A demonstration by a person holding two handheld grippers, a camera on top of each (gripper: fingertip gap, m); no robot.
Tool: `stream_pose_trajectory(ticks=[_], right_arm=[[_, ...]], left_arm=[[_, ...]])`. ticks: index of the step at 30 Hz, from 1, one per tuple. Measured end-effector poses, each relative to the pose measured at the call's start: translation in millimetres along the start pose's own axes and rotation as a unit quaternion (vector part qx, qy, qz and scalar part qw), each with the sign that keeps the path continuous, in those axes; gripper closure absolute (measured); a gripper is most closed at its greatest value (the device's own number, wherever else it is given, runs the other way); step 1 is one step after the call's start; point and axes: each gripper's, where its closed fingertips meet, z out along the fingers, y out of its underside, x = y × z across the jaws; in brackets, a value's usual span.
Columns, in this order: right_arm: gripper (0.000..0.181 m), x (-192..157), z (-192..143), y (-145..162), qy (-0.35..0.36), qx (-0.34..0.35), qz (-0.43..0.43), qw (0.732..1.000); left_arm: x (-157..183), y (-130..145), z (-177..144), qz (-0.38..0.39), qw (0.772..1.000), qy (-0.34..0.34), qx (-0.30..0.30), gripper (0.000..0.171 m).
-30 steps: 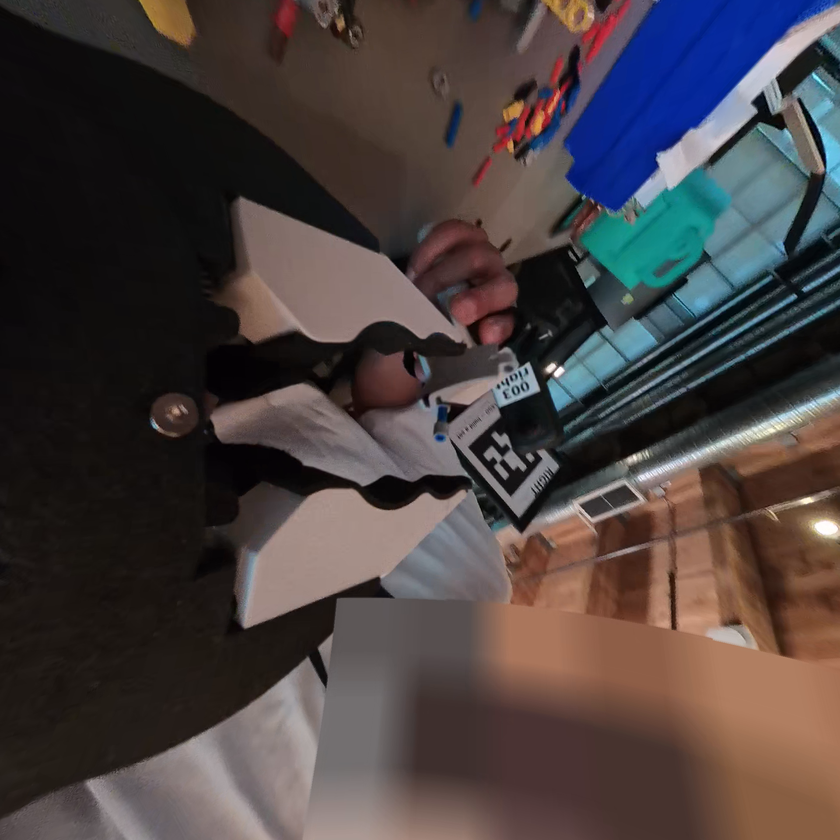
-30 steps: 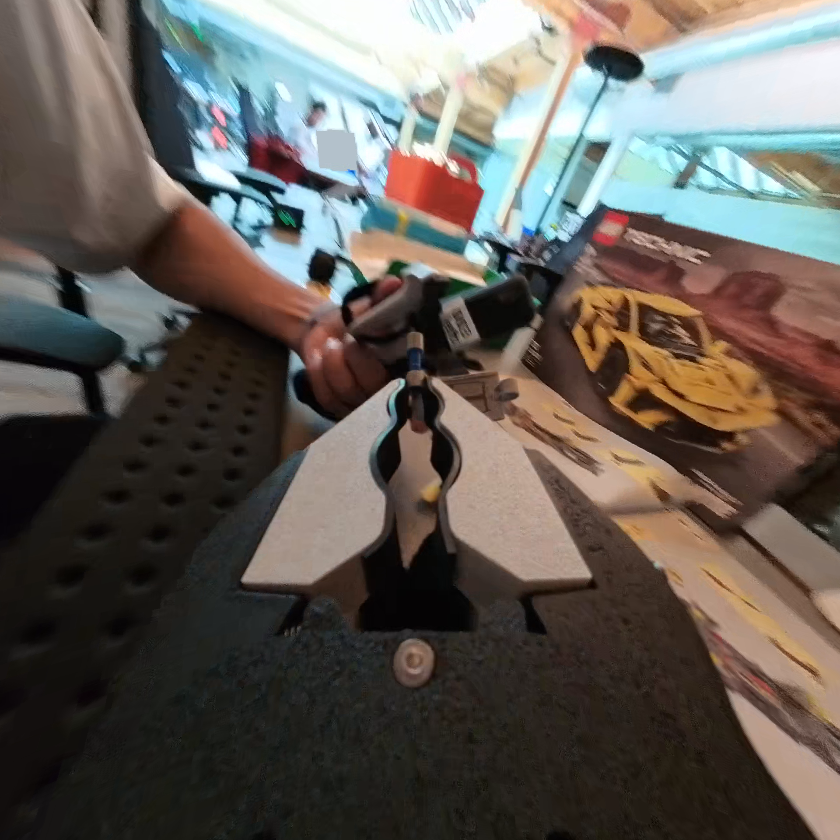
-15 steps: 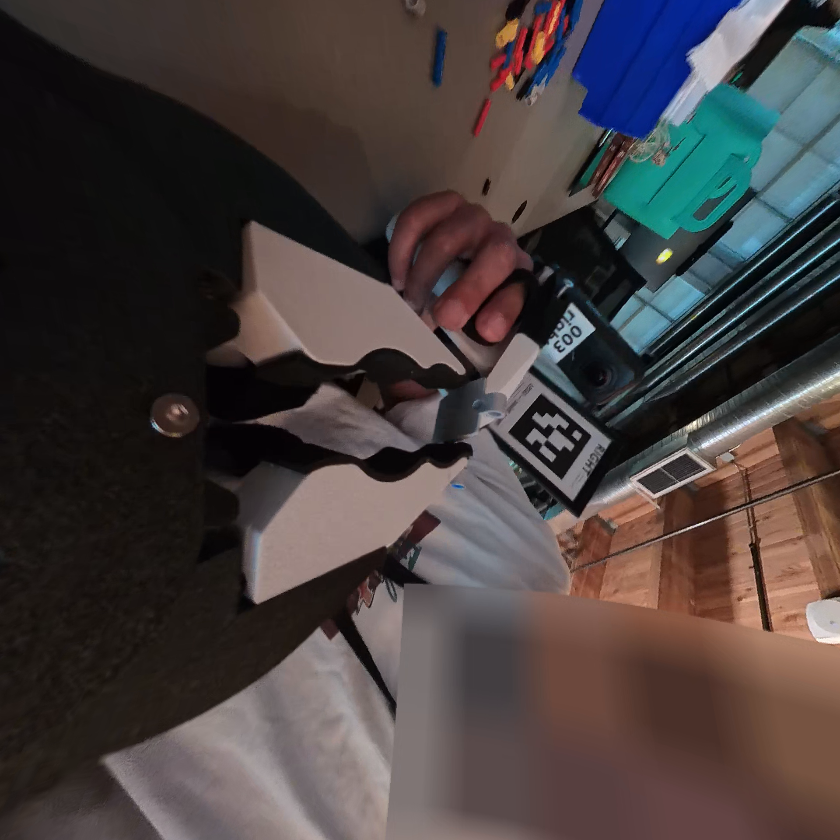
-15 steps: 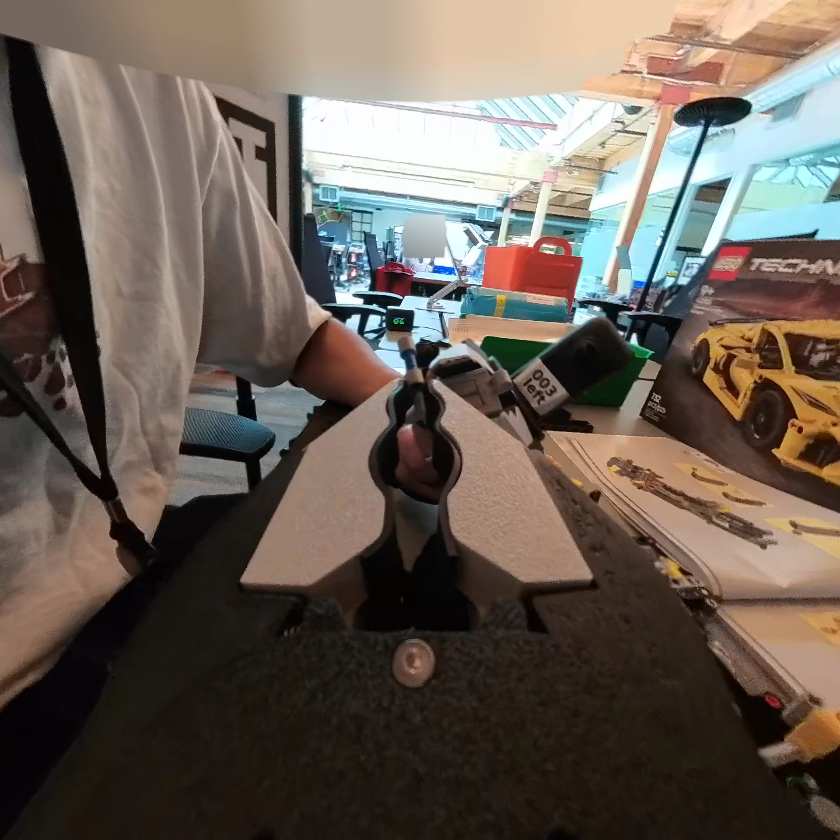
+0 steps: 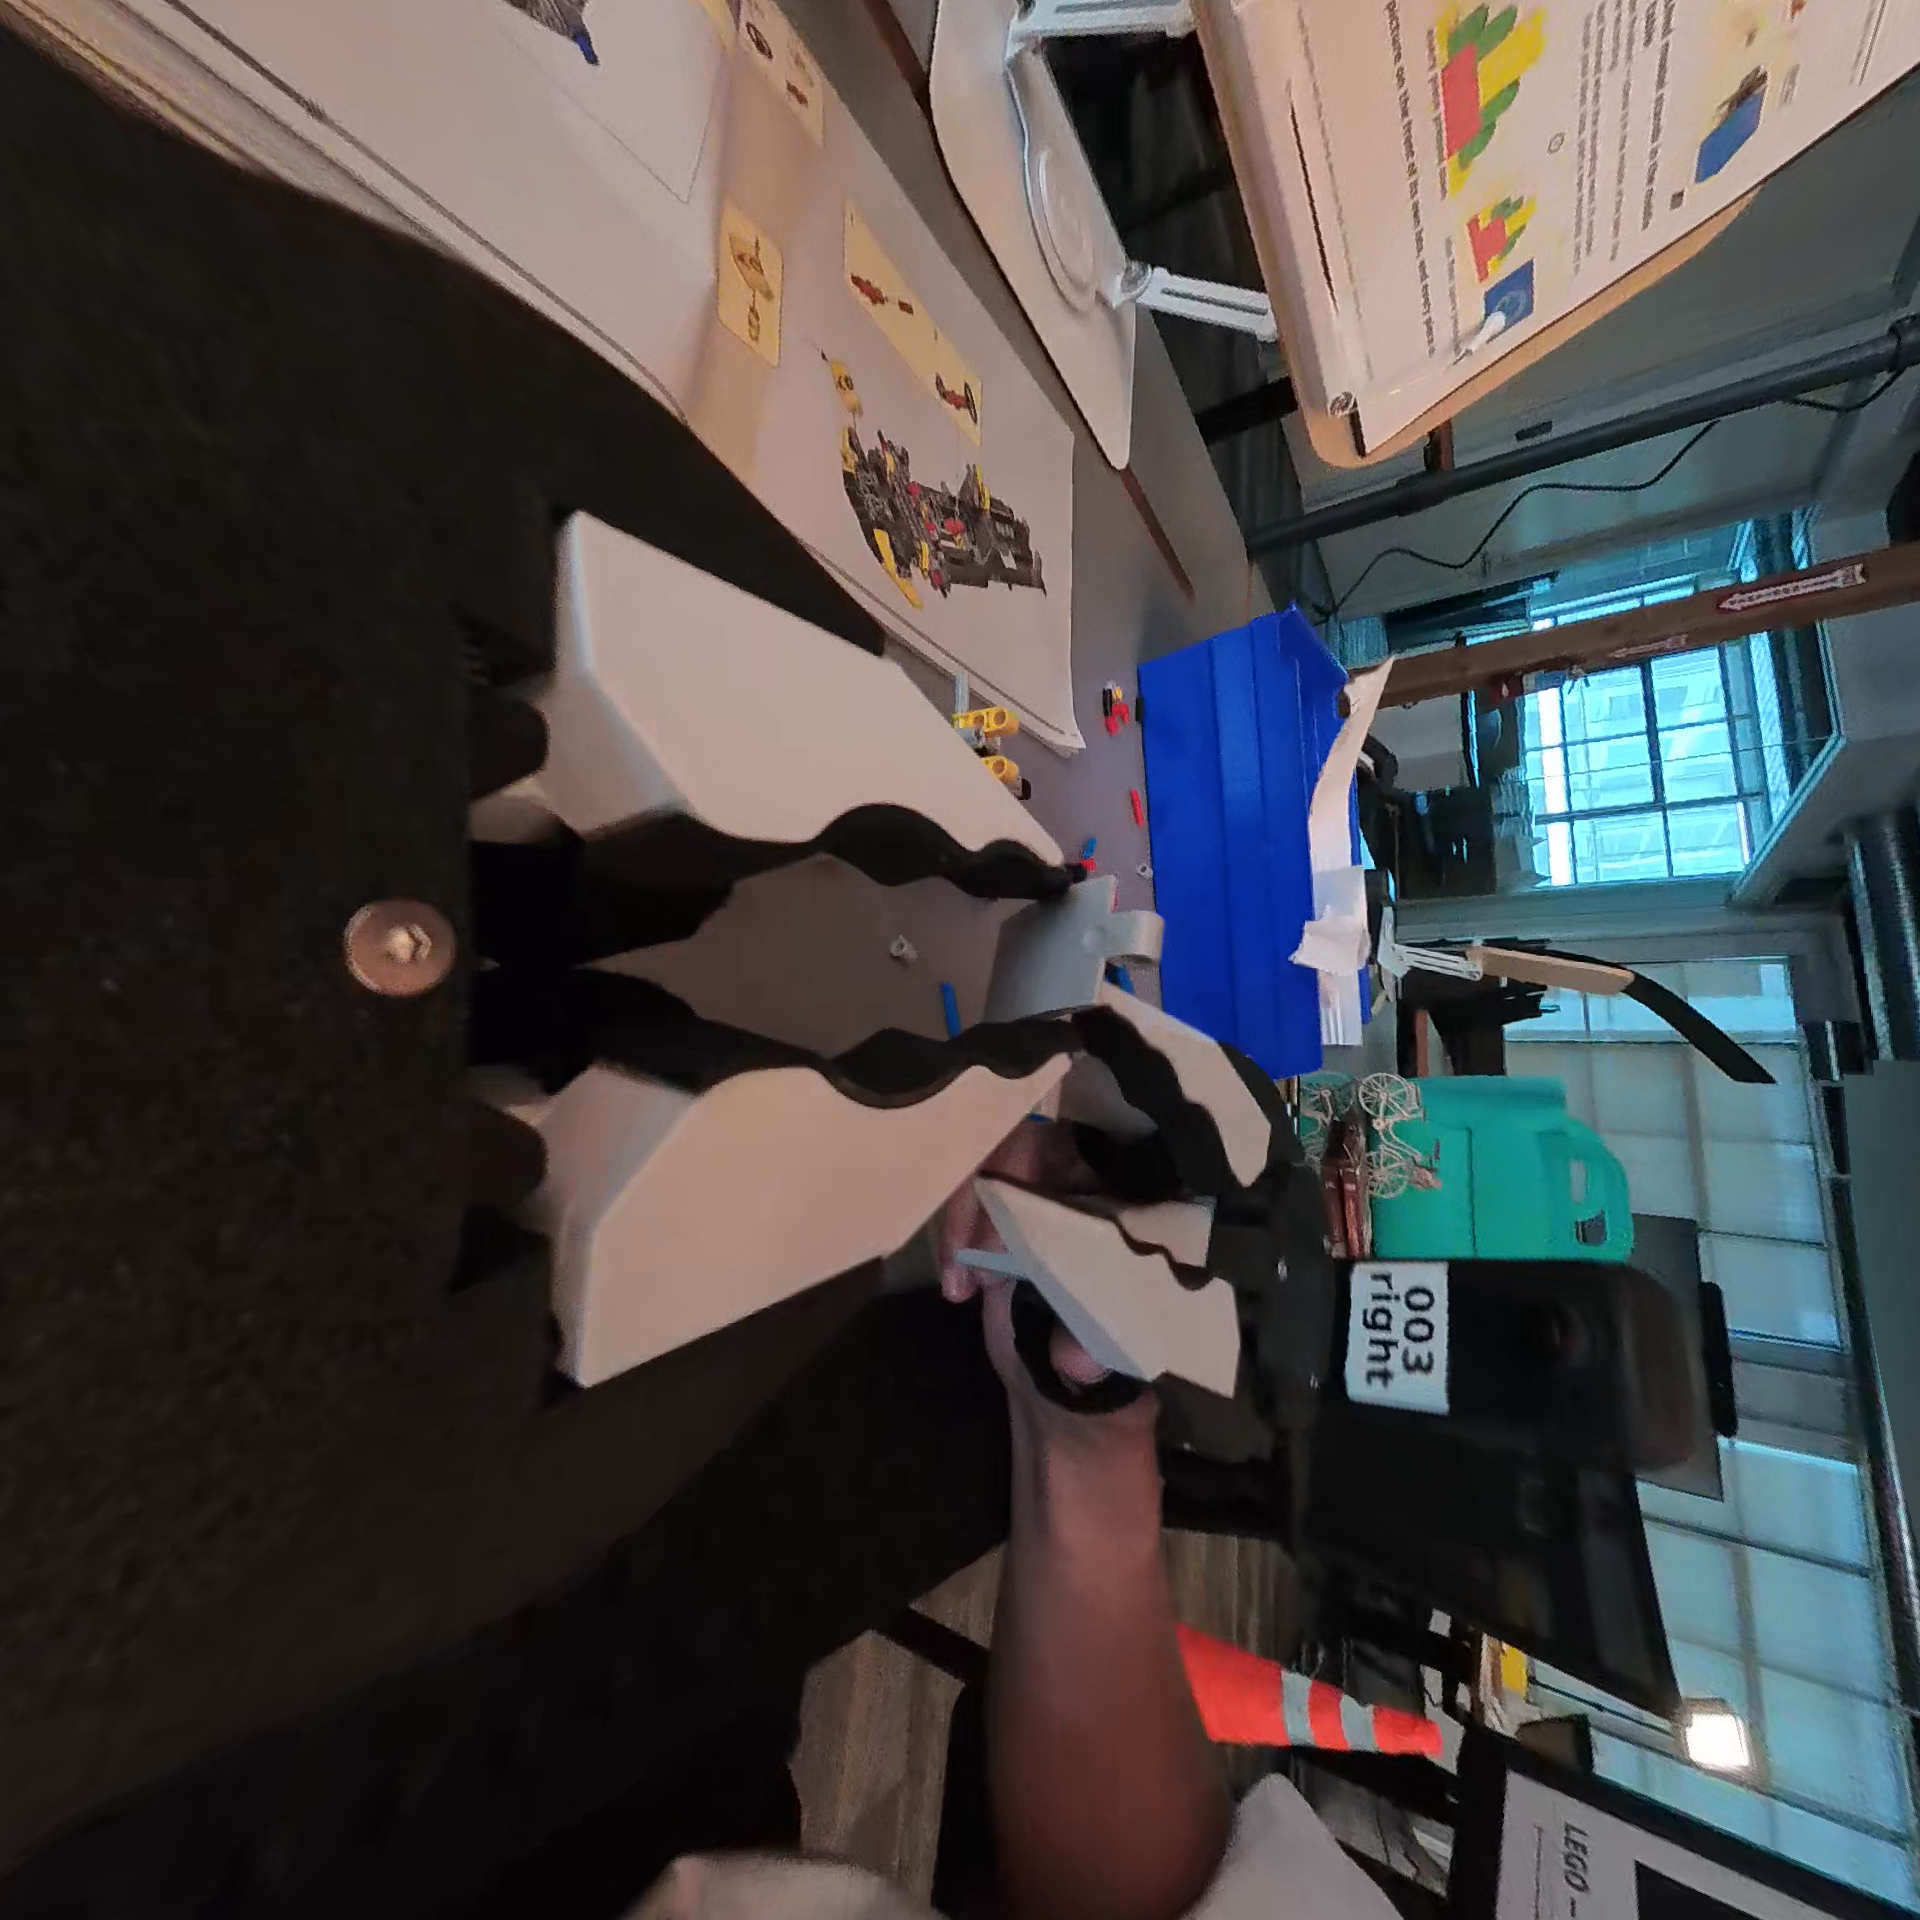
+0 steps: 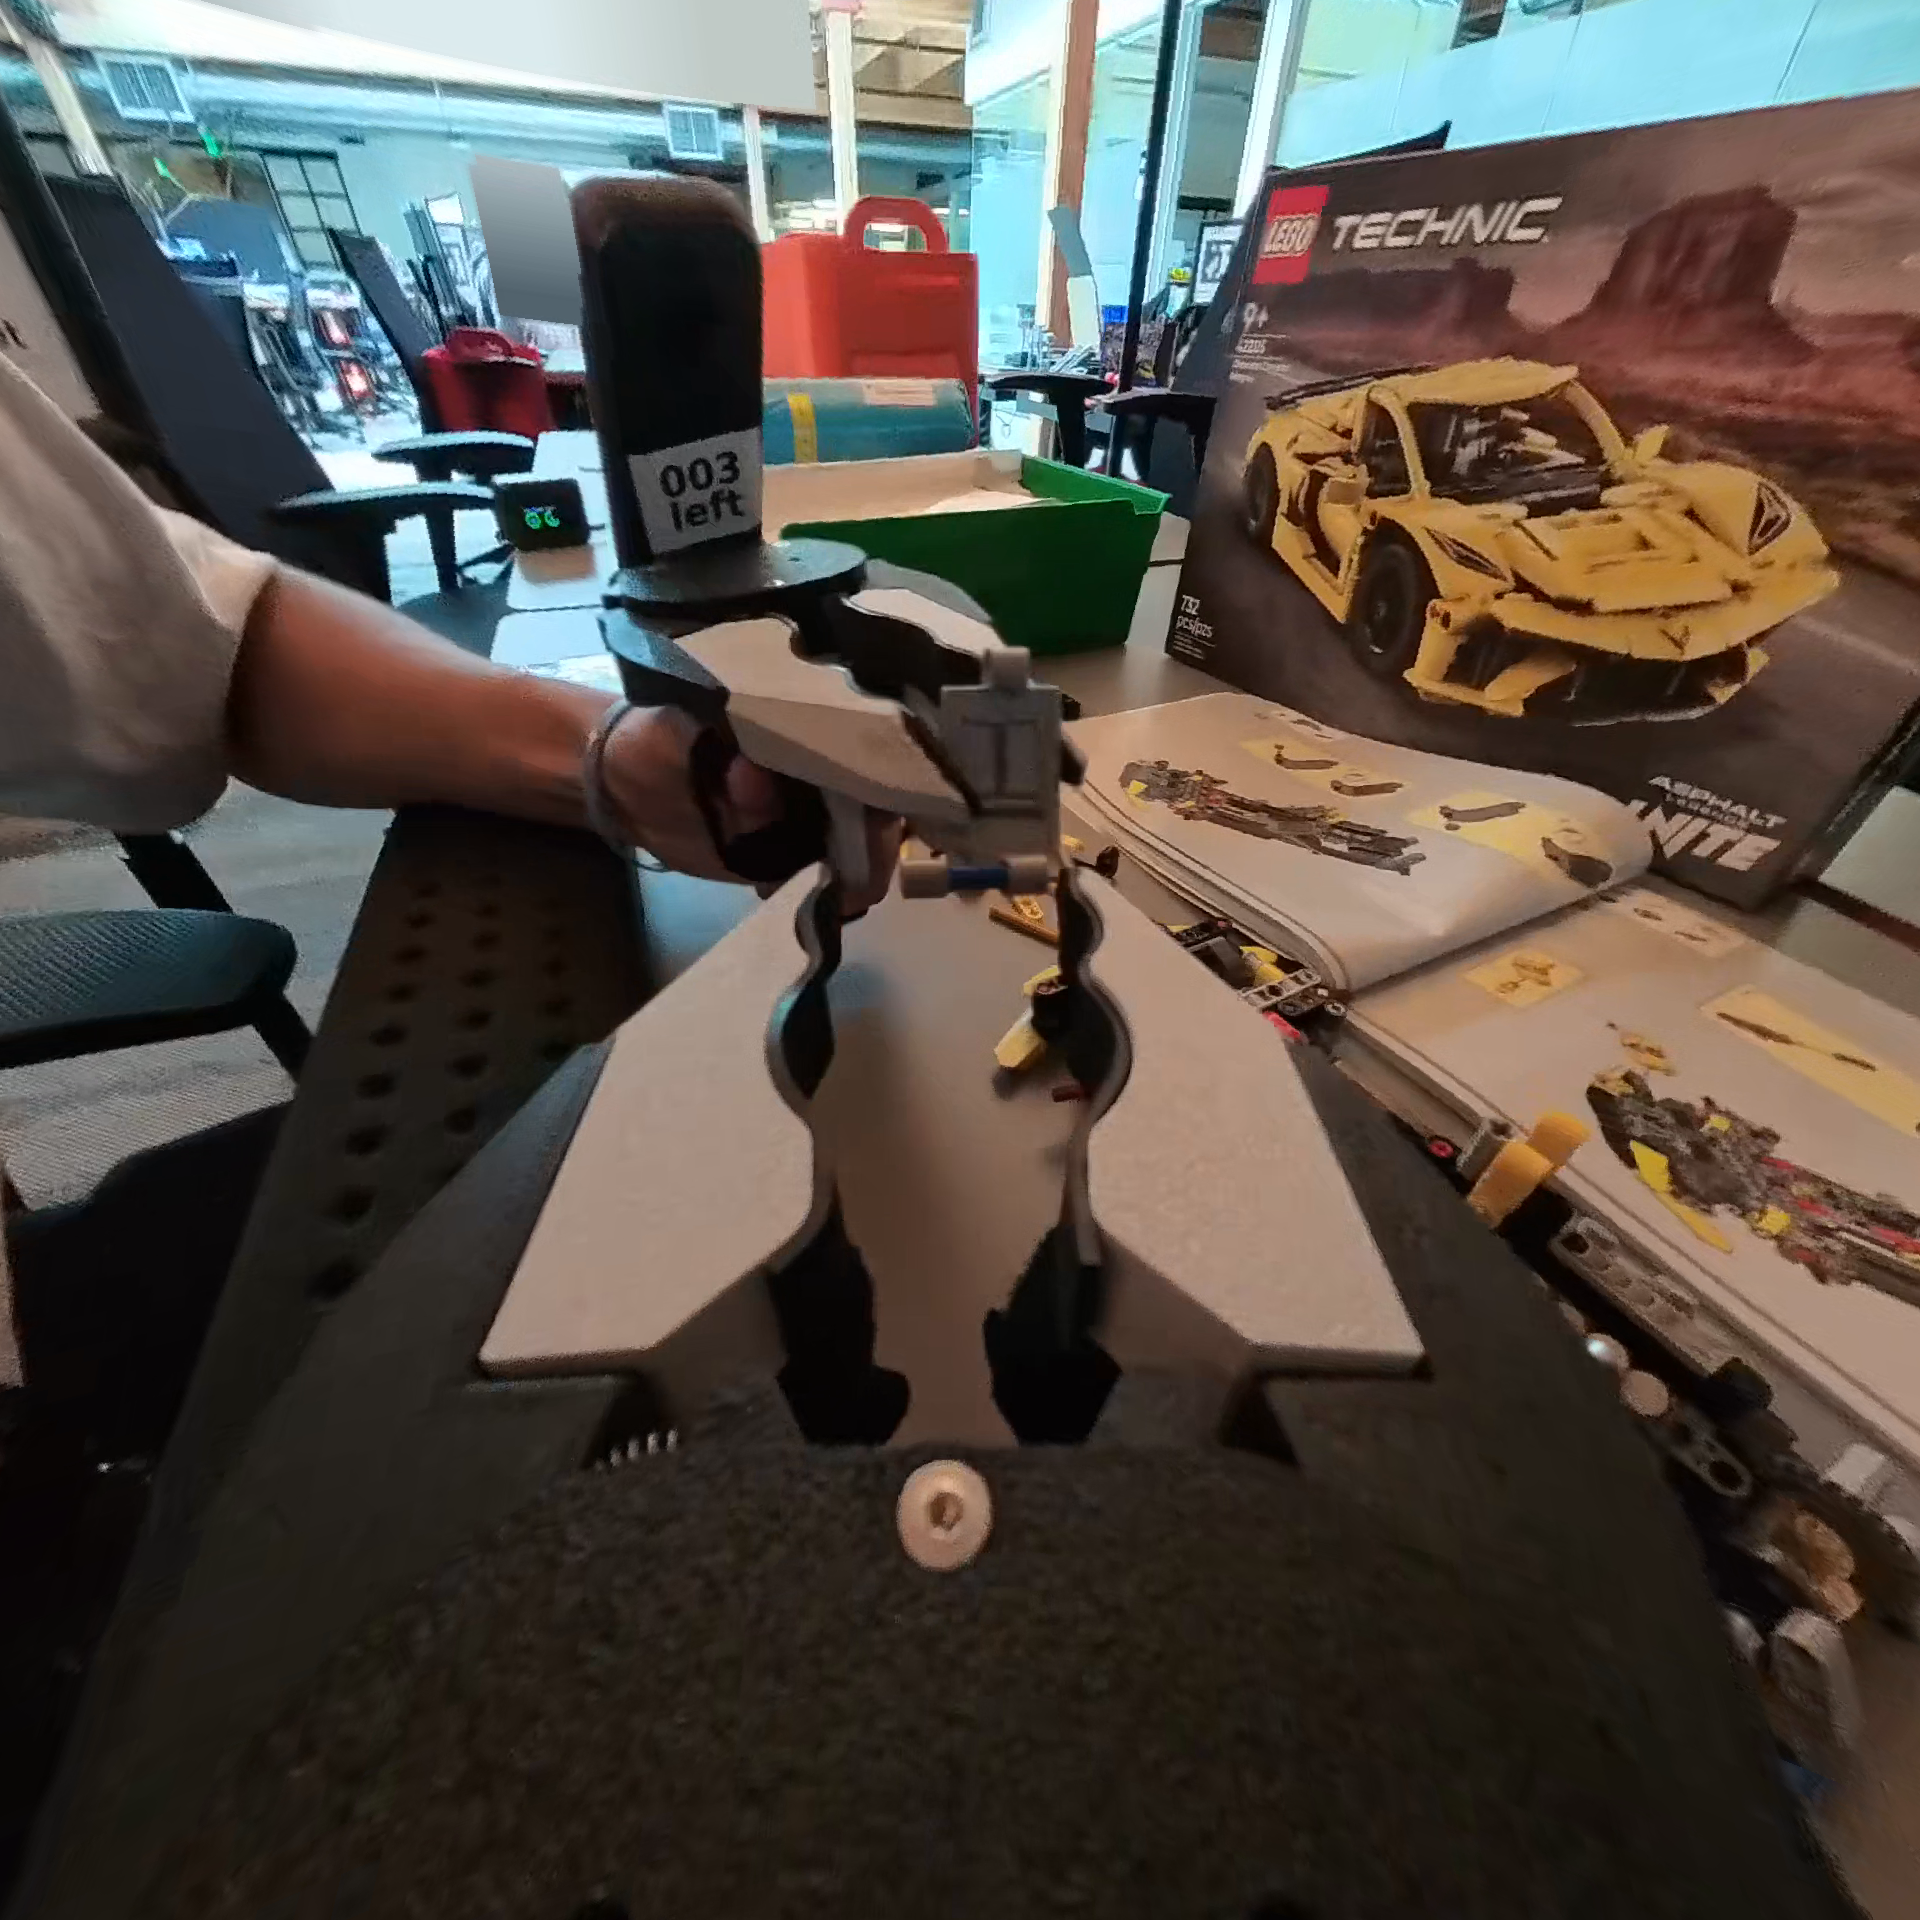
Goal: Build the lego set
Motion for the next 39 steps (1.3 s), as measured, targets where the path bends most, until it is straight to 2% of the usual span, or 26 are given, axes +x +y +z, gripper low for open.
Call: stream_pose_trajectory(ticks=[5,15,18,24,27,33,39], right_arm=[[0.153,2,-2,3,0.004,-0.006,-0.009,1.0],[0.155,-12,0,11,-0.041,-0.036,-0.019,0.998],[0.156,-14,0,13,-0.042,-0.041,-0.039,0.998],[0.154,-13,4,18,-0.041,-0.051,-0.016,0.998],[0.137,-8,8,23,-0.022,-0.065,-0.014,0.998],[0.146,-15,5,17,-0.031,-0.044,-0.046,0.998],[0.146,-19,8,27,-0.034,-0.072,-0.072,0.994]], left_arm=[[7,2,1,0.025,1.0,0.012,-0.004,0.15],[20,3,-4,0.034,0.998,0.049,-0.002,0.15],[22,4,-6,0.04,0.998,0.057,-0.008,0.15],[20,6,-6,0.044,0.998,0.052,-0.011,0.15],[23,3,-5,0.042,0.998,0.055,-0.001,0.15],[28,4,-4,0.04,0.997,0.068,-0.002,0.15],[34,10,-3,0.051,0.995,0.081,-0.015,0.15]])
